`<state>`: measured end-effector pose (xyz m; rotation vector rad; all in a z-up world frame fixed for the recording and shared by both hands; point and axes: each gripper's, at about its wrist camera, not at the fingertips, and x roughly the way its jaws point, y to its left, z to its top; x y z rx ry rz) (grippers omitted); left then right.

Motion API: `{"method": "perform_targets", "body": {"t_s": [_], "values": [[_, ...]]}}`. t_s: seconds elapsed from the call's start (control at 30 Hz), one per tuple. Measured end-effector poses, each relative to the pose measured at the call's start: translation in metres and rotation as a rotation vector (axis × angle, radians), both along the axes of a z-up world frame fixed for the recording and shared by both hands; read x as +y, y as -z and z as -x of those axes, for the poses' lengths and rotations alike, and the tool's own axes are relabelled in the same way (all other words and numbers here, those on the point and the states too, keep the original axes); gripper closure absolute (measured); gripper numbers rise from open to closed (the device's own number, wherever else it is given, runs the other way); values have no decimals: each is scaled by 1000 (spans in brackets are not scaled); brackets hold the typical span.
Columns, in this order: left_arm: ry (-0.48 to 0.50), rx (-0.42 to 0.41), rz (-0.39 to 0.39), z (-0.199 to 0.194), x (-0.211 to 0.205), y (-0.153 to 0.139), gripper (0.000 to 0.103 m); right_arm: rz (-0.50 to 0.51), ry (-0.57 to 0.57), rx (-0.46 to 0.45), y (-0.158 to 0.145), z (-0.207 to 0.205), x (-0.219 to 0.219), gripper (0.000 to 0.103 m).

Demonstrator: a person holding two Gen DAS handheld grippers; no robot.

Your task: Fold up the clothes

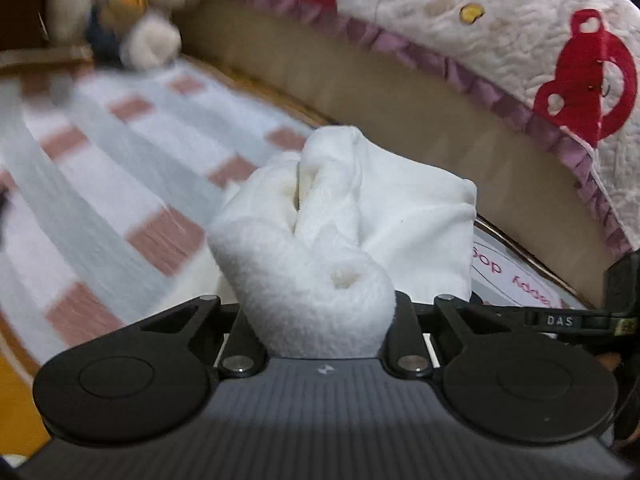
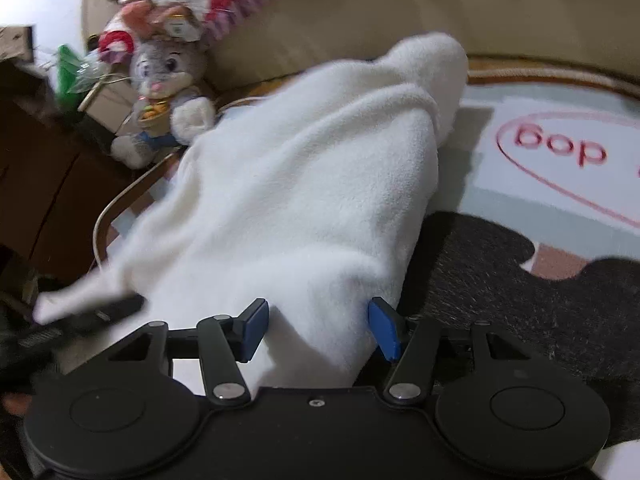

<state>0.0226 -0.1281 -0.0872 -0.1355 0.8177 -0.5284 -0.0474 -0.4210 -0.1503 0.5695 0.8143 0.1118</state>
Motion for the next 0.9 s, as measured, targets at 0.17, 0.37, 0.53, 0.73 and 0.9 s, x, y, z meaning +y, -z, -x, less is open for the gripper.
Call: {"method": "perform_targets", "body": {"t_s": [0.17, 0.37, 0.53, 0.73, 0.9], "values": [[-71, 69, 79, -4, 32, 26, 83, 433, -204, -254, -55, 25, 66, 42], [-51, 35, -3, -11, 30, 41, 75, 467, -419, -231, -37, 17, 119, 43], [-106, -26, -138, -13, 33, 32, 56, 522, -503, -210, -31, 17, 137, 45], [-151, -185, -359, -2, 37, 2, 68, 465, -526, -189, -27, 17, 134, 46], [5, -106, -136, -2, 26, -5, 67, 314, -611, -187, -27, 16, 140, 46]]}}
